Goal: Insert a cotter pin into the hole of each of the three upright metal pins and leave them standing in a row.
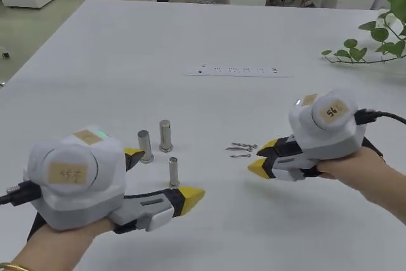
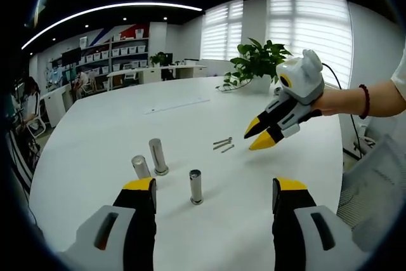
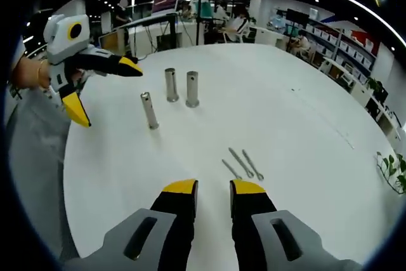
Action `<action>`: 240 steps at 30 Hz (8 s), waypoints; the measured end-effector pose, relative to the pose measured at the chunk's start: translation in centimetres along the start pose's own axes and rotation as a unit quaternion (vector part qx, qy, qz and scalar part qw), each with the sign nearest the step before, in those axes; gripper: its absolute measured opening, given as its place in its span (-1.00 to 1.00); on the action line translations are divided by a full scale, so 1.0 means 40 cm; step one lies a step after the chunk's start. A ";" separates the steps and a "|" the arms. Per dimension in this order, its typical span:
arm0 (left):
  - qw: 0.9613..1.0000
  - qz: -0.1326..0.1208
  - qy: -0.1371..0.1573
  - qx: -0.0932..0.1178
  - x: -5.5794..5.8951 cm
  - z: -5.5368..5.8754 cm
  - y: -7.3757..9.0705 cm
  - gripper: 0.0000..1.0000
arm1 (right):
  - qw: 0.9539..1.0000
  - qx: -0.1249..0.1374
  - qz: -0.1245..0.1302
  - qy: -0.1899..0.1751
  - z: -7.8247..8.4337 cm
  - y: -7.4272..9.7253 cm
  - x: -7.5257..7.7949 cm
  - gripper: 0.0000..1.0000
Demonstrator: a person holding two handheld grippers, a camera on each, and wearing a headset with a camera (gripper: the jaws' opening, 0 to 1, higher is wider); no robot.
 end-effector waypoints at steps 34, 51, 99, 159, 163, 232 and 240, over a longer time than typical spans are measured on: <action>1.000 0.007 -0.013 0.006 0.008 0.020 0.020 0.61 | 0.991 -0.082 -0.056 0.087 -0.010 -0.083 0.047 -0.78; 1.000 0.009 0.004 0.022 -0.004 0.006 0.033 0.51 | 0.974 -0.156 -0.056 0.155 -0.006 -0.090 0.047 -0.92; 0.991 0.086 0.095 0.041 0.048 -0.050 0.029 -0.40 | 0.946 0.049 0.016 0.321 -0.177 0.081 -0.170 -0.96; 0.982 0.146 0.116 0.026 0.099 -0.024 0.039 -1.00 | 0.942 0.081 -0.053 0.322 -0.182 0.114 -0.308 -0.86; 0.986 0.147 0.080 0.017 0.104 -0.007 0.041 -1.00 | 0.953 0.082 -0.079 0.280 -0.176 0.119 -0.304 -0.83; 0.976 0.189 -0.112 -0.001 0.181 0.034 0.057 -0.95 | 0.942 0.053 -0.223 0.245 -0.098 0.111 -0.385 -0.95; 0.982 0.161 -0.103 0.000 0.157 0.039 0.053 -0.68 | 0.946 0.042 -0.207 0.247 -0.108 0.106 -0.371 -0.95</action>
Point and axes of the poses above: the centre of the closed fingertips' face, and the gripper's own axes: y roughly backward along the fingers, x roughly to its right, z roughly out of its underside, the point moved 1 cm from there along y, roughly backward along the fingers, and after that the axes turned 10 degrees about -x, right-handed, at the moved point
